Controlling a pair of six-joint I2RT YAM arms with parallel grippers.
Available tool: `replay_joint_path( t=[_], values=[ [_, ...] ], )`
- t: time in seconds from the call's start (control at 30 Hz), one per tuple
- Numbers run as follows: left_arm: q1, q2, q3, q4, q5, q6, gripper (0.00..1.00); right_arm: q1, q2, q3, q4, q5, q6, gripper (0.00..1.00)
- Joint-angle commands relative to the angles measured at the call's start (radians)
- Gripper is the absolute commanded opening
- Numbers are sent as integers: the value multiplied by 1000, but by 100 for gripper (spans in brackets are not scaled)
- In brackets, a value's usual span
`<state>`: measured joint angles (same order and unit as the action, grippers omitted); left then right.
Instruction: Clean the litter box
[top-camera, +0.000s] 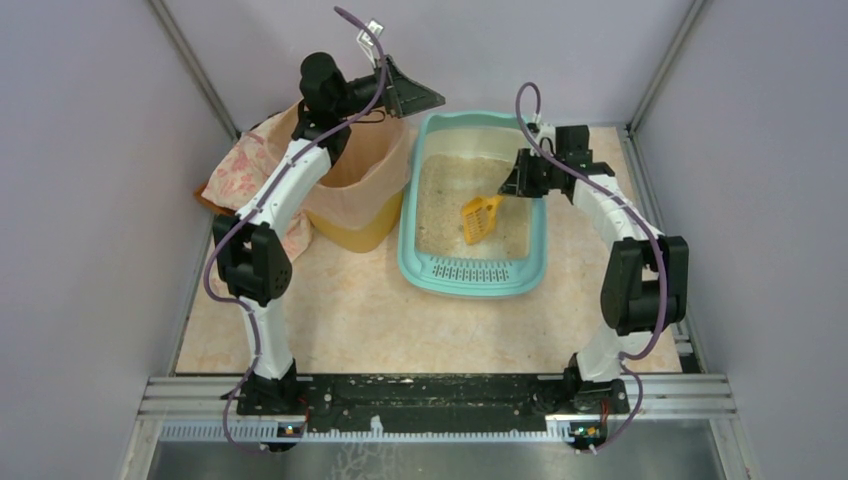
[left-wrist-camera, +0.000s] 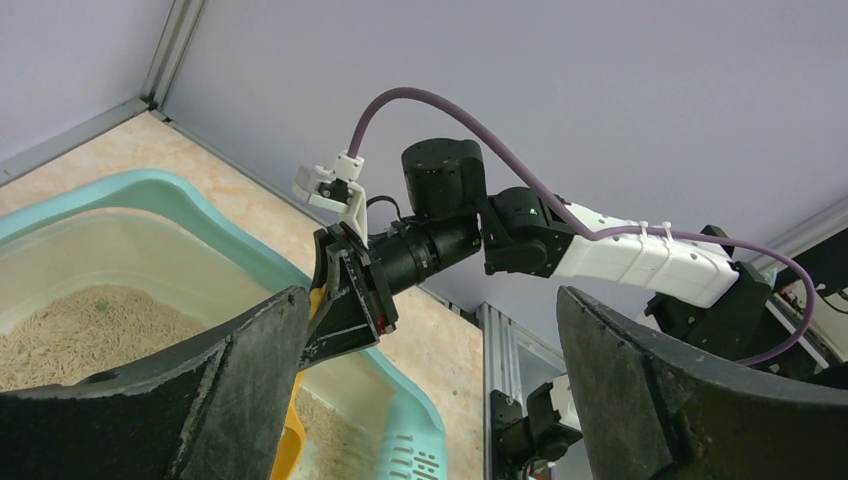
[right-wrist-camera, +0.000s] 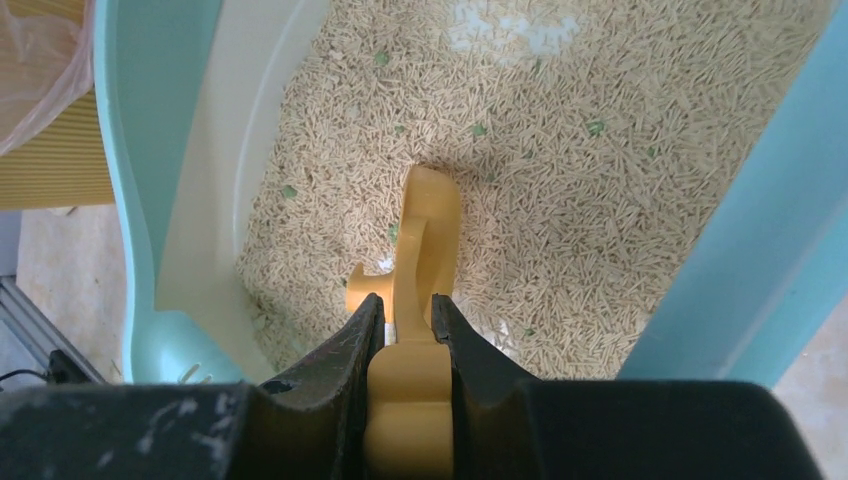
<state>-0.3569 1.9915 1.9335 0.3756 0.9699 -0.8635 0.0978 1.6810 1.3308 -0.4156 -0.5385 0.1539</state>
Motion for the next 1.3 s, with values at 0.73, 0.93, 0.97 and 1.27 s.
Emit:
replay_joint_path(
  t=[0.73, 0.93, 0.97, 1.27],
  values=[
    [22, -75, -109, 69, 1, -36, 97, 66, 149, -88, 186, -311, 114, 0],
    [23, -86, -110, 70, 1, -32, 97, 74, 211, -81, 214, -435, 134, 0],
    [23, -86, -111, 68, 1, -30, 97, 74, 216, -81, 219, -442, 138, 0],
    [26, -83, -107, 74, 1, -31, 97, 74, 205, -71, 314, -514, 233, 0]
  ],
)
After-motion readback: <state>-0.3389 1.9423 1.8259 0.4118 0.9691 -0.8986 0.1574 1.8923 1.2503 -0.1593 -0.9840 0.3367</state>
